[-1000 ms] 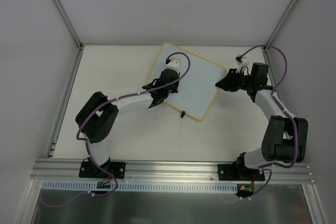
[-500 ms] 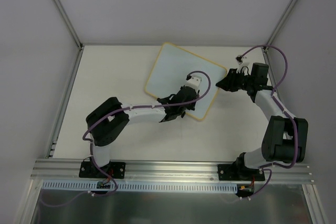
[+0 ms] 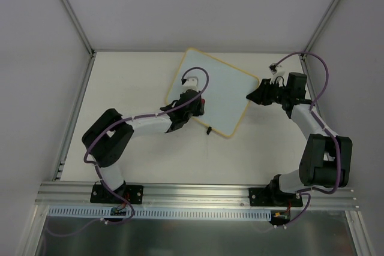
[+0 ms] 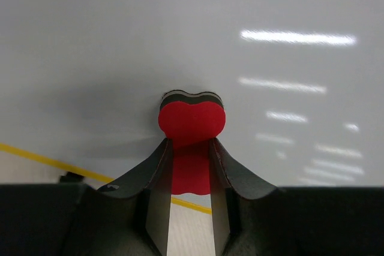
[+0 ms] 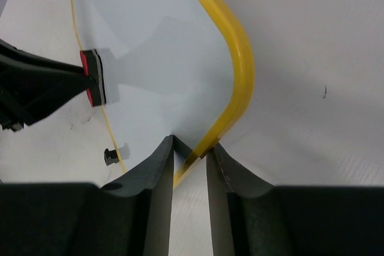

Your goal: Erase the whiteboard

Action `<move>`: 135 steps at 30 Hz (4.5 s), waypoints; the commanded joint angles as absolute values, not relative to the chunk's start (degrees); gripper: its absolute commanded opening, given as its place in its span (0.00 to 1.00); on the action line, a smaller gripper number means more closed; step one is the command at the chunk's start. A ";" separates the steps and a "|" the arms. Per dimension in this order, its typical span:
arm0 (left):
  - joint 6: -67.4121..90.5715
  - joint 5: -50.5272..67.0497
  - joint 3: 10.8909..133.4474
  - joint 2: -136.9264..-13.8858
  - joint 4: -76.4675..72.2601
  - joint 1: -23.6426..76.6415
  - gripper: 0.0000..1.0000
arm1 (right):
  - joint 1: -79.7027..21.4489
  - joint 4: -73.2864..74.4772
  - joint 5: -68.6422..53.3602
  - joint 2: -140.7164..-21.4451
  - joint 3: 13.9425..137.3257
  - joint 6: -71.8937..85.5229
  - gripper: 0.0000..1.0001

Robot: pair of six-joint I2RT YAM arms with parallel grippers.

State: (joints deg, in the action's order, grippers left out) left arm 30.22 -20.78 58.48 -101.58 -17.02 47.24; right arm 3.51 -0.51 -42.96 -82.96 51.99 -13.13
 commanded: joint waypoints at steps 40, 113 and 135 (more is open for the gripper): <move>20.30 -27.07 61.79 -85.80 2.18 32.98 0.00 | 3.16 0.62 -37.53 -79.37 50.27 -16.70 0.48; 15.90 1.93 93.42 -42.10 42.63 -7.91 0.99 | -13.36 38.14 20.83 -26.72 79.98 -23.03 0.99; 12.31 -3.43 95.89 -41.48 42.71 -3.69 0.99 | -13.54 37.79 19.34 -27.07 81.47 -24.17 0.99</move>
